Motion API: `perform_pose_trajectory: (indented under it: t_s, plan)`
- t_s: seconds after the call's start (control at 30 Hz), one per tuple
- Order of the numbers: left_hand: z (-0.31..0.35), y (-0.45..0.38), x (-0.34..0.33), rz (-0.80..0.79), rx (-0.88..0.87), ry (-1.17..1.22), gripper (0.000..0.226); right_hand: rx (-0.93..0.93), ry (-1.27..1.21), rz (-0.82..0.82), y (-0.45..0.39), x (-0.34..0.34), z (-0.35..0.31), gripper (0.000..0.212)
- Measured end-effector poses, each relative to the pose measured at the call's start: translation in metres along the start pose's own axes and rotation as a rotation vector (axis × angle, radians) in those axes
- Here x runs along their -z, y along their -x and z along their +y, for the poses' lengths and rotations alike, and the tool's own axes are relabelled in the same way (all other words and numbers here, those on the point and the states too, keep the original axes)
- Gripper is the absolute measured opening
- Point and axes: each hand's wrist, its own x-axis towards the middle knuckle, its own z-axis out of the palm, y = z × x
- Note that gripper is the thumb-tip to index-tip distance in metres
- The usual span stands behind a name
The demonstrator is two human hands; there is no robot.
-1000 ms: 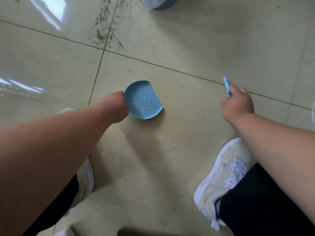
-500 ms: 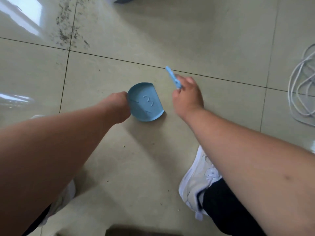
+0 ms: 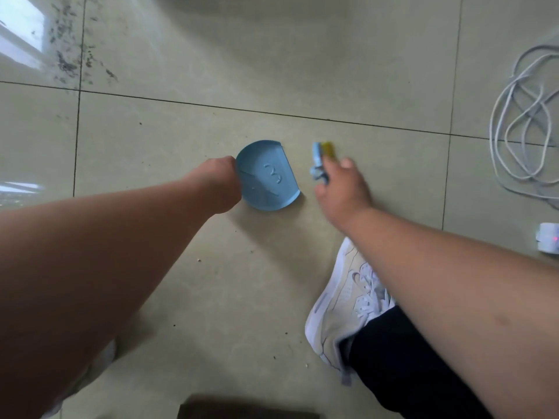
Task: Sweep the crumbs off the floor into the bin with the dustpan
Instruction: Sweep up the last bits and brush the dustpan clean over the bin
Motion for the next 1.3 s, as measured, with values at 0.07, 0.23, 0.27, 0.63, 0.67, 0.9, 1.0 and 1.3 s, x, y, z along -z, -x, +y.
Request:
perform_pose_trajectory:
  t_s: [0.07, 0.23, 0.27, 0.63, 0.67, 0.9, 1.0, 1.3]
  plan:
    - [0.007, 0.004, 0.004, -0.011, -0.021, -0.053, 0.01, 0.118, -0.069, -0.086, 0.019, -0.022, -0.037, 0.061]
    - [0.015, 0.021, 0.009, -0.063, -0.05, -0.144, 0.025, 0.2, -0.21, -0.115, 0.041, -0.04, -0.1, 0.037]
    - [0.013, 0.023, 0.009, -0.047, -0.016, -0.086, 0.025, 0.188, -0.238, -0.102, 0.038, -0.036, -0.106, 0.028]
    - [0.006, 0.068, 0.119, 0.019, 0.09, 0.298, 0.028, -0.12, -0.6, 0.131, 0.008, 0.092, -0.121, 0.021]
    - [0.005, 0.078, 0.139, 0.026, 0.103, 0.319, 0.029, -0.117, -0.642, 0.142, 0.009, 0.107, -0.126, 0.018]
    - [-0.008, 0.154, 0.276, 0.194, 0.076, 0.322, 0.026, 0.018, -0.776, 0.159, 0.04, 0.222, -0.207, 0.016]
    - [-0.024, 0.184, 0.325, 0.297, 0.066, 0.275, 0.03, 0.108, -0.827, 0.19, 0.056, 0.259, -0.251, 0.019]
    - [-0.083, 0.197, 0.412, 0.447, 0.083, 0.338, 0.029, 0.194, -1.05, 0.191, 0.037, 0.289, -0.32, 0.017]
